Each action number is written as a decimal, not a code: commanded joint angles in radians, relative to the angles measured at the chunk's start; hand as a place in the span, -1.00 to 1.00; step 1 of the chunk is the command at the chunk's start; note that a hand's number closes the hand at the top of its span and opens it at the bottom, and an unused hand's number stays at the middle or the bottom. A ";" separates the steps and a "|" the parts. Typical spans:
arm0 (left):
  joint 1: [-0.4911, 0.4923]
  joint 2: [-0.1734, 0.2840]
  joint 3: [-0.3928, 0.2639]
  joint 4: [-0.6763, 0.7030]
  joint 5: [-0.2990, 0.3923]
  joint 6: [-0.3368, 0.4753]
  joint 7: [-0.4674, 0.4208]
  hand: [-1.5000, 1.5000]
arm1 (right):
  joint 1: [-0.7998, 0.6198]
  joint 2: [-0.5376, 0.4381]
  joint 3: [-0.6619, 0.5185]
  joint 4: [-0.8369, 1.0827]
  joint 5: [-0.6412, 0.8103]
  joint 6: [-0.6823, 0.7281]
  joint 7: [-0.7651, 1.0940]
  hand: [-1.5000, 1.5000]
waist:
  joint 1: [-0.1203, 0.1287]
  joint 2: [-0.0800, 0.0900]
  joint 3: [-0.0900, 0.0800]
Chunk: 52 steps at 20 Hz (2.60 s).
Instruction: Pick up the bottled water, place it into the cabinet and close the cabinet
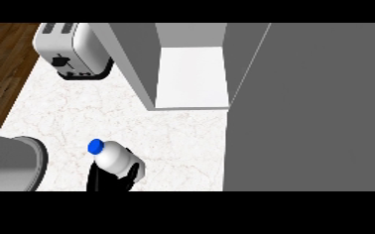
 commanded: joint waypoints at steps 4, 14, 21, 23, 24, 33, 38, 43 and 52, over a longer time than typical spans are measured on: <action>-0.121 0.153 0.098 0.157 0.054 -0.200 0.005 1.00 | 0.071 -0.002 -0.042 -0.150 -0.112 0.013 0.019 -1.00 | -0.008 0.002 -0.001; -0.245 0.225 0.108 0.104 0.023 -0.166 0.076 1.00 | 0.056 0.011 -0.021 -0.181 -0.107 -0.042 0.038 -1.00 | 0.008 -0.001 0.001; -0.221 0.175 0.035 -0.078 -0.021 -0.098 0.143 1.00 | 0.055 -0.039 -0.054 -0.198 -0.162 -0.071 0.072 -1.00 | 0.022 -0.004 0.002; -0.240 0.122 0.007 -0.084 -0.063 -0.011 0.160 1.00 | 0.098 -0.027 -0.102 -0.140 -0.183 0.017 0.004 -1.00 | 0.003 -0.005 0.002; -0.207 0.154 0.005 -0.192 -0.017 -0.041 0.260 1.00 | 0.057 -0.023 -0.044 -0.177 -0.144 -0.053 0.055 -1.00 | 0.024 -0.005 0.002; -0.293 -0.002 -0.103 -0.345 -0.128 0.230 0.417 1.00 | 0.067 -0.020 -0.036 -0.199 -0.149 -0.057 0.059 -1.00 | 0.005 -0.003 0.001; -0.382 -0.036 -0.115 -0.341 -0.177 0.325 0.448 1.00 | 0.064 -0.038 -0.086 -0.139 -0.176 -0.001 0.037 -1.00 | 0.000 -0.002 0.001; -0.511 -0.039 -0.183 -0.266 -0.152 0.500 0.490 1.00 | 0.065 -0.071 -0.112 -0.156 -0.258 -0.016 0.062 -1.00 | -0.014 -0.001 0.001; -0.634 -0.039 -0.234 -0.081 -0.176 0.640 0.521 1.00 | 0.046 -0.039 -0.074 -0.128 -0.207 -0.002 0.037 -1.00 | -0.023 0.006 0.000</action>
